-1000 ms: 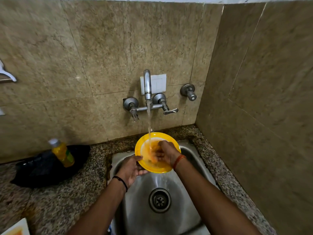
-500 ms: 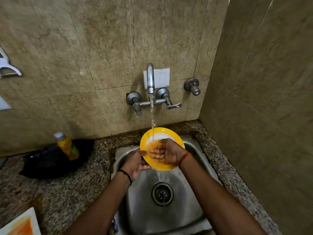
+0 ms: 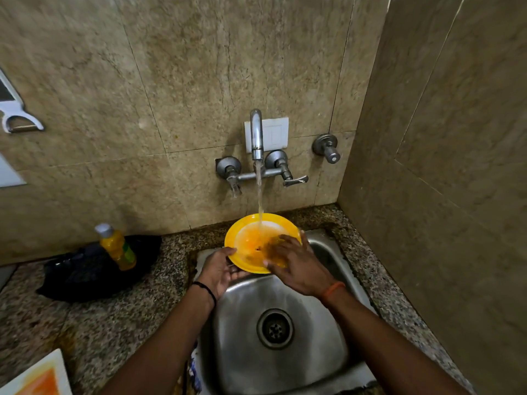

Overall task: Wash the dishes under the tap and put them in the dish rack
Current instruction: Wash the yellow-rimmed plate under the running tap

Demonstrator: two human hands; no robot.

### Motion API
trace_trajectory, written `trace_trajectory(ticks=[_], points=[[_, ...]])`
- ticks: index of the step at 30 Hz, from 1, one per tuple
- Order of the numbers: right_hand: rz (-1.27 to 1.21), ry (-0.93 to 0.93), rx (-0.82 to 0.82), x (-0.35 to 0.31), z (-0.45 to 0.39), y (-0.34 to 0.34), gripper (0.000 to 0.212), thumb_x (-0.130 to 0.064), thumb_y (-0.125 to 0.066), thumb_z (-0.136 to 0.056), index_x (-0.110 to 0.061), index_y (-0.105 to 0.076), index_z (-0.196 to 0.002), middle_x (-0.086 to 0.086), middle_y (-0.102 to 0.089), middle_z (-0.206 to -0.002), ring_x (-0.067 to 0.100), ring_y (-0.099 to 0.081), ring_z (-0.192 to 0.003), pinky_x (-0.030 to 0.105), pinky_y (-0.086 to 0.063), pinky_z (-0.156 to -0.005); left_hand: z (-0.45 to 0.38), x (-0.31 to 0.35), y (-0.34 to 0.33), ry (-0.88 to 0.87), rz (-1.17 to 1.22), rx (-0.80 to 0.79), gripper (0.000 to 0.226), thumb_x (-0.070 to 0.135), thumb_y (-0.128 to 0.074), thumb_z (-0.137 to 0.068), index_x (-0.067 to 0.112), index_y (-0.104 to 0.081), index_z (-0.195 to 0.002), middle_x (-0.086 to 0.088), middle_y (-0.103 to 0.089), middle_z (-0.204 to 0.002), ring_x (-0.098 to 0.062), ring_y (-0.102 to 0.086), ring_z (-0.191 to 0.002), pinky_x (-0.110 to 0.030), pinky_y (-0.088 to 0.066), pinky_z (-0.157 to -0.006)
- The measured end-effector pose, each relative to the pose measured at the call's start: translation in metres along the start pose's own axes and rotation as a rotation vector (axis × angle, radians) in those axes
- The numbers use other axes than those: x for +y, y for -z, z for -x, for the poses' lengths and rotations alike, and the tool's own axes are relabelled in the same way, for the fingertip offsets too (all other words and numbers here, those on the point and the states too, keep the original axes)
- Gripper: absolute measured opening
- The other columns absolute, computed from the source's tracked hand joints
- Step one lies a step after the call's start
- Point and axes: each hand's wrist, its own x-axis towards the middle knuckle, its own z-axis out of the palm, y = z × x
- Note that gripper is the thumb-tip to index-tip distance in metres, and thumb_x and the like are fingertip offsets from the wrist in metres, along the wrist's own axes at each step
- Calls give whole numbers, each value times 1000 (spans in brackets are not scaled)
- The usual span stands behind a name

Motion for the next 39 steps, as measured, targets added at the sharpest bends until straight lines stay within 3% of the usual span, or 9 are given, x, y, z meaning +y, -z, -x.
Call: trace_trajectory(ticks=[3, 5, 8, 11, 15, 20, 26, 35, 39], points=[[130, 122, 84, 6, 7, 7, 50, -63, -42, -91, -29, -60, -124, -9, -56, -134, 12, -36, -139, 56, -7, -120, 0, 6, 1, -16, 37, 18, 23, 18, -48, -94, 5, -52, -113, -14, -65, -87, -27, -62, -77, -31, -56, -44], [234, 229, 162, 9, 5, 12, 32, -44, -52, -92, -26, -64, -115, -4, -63, -122, 16, -52, -125, 55, -19, -118, -1, 6, -1, 1, 46, 31, 28, 23, -49, -95, 7, -50, -117, -13, -63, -90, -26, -61, -78, -33, -56, -48], [113, 208, 170, 2, -1, 19, 20, -31, -52, -96, -23, -64, -109, 0, -68, -106, 19, -61, -102, 38, -45, -100, 2, 7, -9, 2, -18, 37, 45, 45, -49, -93, 9, -55, -118, -14, -65, -88, -25, -63, -76, -29, -54, -51], [-299, -57, 110, -14, -7, 20, 32, -42, -47, -98, -23, -62, -118, 1, -68, -108, 13, -63, -95, 23, -48, -74, 3, 10, -26, -85, -137, 43, 59, 67, -43, -87, 19, -55, -119, -14, -65, -105, -27, -65, -90, -33, -56, -62], [-888, -447, 294, -33, -25, 15, 32, -32, -51, -98, -14, -61, -123, 7, -68, -114, 22, -65, -102, 42, -55, -90, 0, 18, -51, -411, -583, 145, 59, 61, -43, -90, 23, -48, -136, -12, -38, -143, -32, -45, -125, -39, -40, -103], [-1376, -848, 547, -36, -54, 15, 32, -26, -56, -96, -7, -60, -122, 16, -66, -117, 28, -63, -98, 36, -53, -83, 6, 9, -75, -703, -1127, 178, 78, 65, -41, -88, 23, -19, -150, -8, -19, -155, -31, -21, -142, -47, -22, -116], [-1713, -1005, 512, -23, -61, 9, 50, -37, -51, -97, -2, -52, -133, 20, -60, -129, 37, -58, -117, 53, -45, -103, 0, 12, -78, -994, -1608, 128, 80, 73, -20, -86, 30, -6, -152, -2, -10, -161, -26, -10, -147, -57, -13, -115], [-1770, -998, 445, -22, -57, -1, 56, -45, -44, -98, -3, -54, -132, 23, -60, -127, 41, -56, -118, 53, -45, -101, -1, 27, -68, -903, -1760, 98, 104, 92, -33, -60, 41, -8, -147, -10, -25, -148, -32, -23, -136, -60, -34, -101], [-1832, -984, 365, -22, -50, -4, 47, -47, -38, -99, -8, -59, -115, 15, -71, -89, 32, -63, -86, 38, -53, -71, 5, 30, -69, -759, -1951, 40, 125, 92, -45, -52, 35, 7, -150, -14, -9, -157, -41, -12, -140, -66, -24, -104]])
